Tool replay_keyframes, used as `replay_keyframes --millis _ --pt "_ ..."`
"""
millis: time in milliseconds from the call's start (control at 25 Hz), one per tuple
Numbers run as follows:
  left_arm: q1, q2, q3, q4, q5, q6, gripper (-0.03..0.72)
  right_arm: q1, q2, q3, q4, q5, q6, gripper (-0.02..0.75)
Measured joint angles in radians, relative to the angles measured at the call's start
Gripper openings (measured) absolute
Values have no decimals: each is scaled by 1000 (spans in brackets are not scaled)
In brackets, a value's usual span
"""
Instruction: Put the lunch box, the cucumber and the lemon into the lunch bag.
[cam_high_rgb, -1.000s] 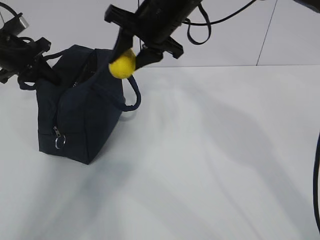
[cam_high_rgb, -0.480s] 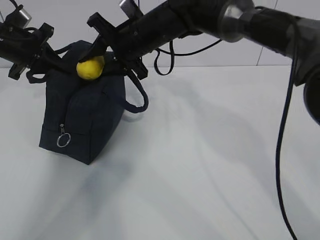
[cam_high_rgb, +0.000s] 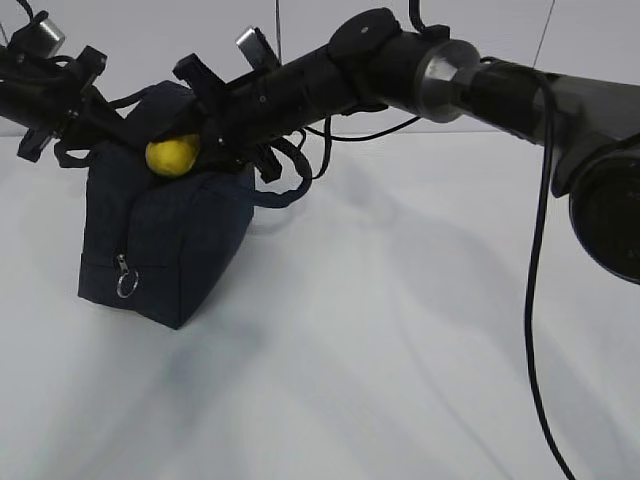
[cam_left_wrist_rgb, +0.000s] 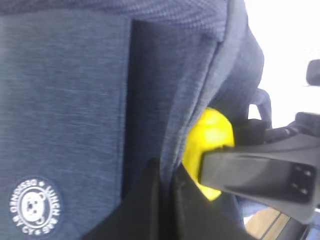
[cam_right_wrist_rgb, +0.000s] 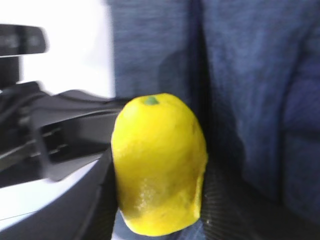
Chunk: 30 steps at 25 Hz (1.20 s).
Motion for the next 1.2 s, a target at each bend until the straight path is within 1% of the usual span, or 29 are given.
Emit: replay_keyframes --millis 280,360,440,640,720,840,1000,1200 --pt "24 0 0 -9 25 3 -8 0 0 0 -153 6 72 372" --pt "28 0 0 -11 26 3 -8 0 0 0 -169 6 83 388" --pt "28 0 0 -11 26 3 -8 0 0 0 -171 -1 85 424" --pt "28 0 0 -12 28 3 -8 0 0 0 -167 -7 86 601" --pt "28 0 0 -12 28 3 -8 0 0 0 -163 -7 86 624" --pt "28 0 0 -12 29 3 -8 0 0 0 -133 -7 86 608" --pt "30 0 0 -12 29 3 -8 -2 0 0 -75 -4 79 539" --pt "36 0 0 -1 29 3 -8 -33 0 0 -45 89 8 472"
